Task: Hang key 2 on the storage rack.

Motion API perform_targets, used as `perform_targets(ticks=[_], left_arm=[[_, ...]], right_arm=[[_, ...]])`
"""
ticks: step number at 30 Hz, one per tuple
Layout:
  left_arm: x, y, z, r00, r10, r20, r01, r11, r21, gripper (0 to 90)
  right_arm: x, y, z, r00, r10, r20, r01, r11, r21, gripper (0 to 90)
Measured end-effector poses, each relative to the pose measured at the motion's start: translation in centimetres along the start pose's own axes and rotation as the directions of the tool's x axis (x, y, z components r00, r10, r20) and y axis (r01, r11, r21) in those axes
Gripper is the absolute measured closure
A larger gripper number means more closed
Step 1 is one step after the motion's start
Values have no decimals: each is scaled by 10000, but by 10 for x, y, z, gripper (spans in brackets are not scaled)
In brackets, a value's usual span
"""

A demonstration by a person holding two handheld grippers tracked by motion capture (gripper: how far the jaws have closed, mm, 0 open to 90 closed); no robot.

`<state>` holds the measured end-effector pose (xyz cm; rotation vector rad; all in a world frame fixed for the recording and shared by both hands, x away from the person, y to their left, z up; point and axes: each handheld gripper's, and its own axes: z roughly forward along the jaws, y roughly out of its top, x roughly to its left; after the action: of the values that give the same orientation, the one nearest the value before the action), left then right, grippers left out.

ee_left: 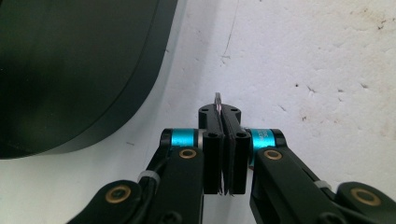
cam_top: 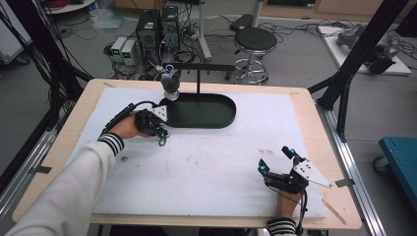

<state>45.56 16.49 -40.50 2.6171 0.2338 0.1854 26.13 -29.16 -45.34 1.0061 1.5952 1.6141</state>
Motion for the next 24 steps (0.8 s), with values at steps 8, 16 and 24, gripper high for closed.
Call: perform_targets(ticks=[8,16,24], left_arm=[[0,1,-1,9997,-238,-98,237,9997,-92,880],[1,3,-11,9972,-715,-204,700,9954,-653,880],[3,3,-34,9925,-1155,-398,1084,9829,-1491,880]], right_arm=[[0,0,0,10000,41,0,-41,10000,38,13],[0,0,0,10000,21,14,-21,10000,22,13],[0,0,0,10000,26,2,-26,10000,37,13]])
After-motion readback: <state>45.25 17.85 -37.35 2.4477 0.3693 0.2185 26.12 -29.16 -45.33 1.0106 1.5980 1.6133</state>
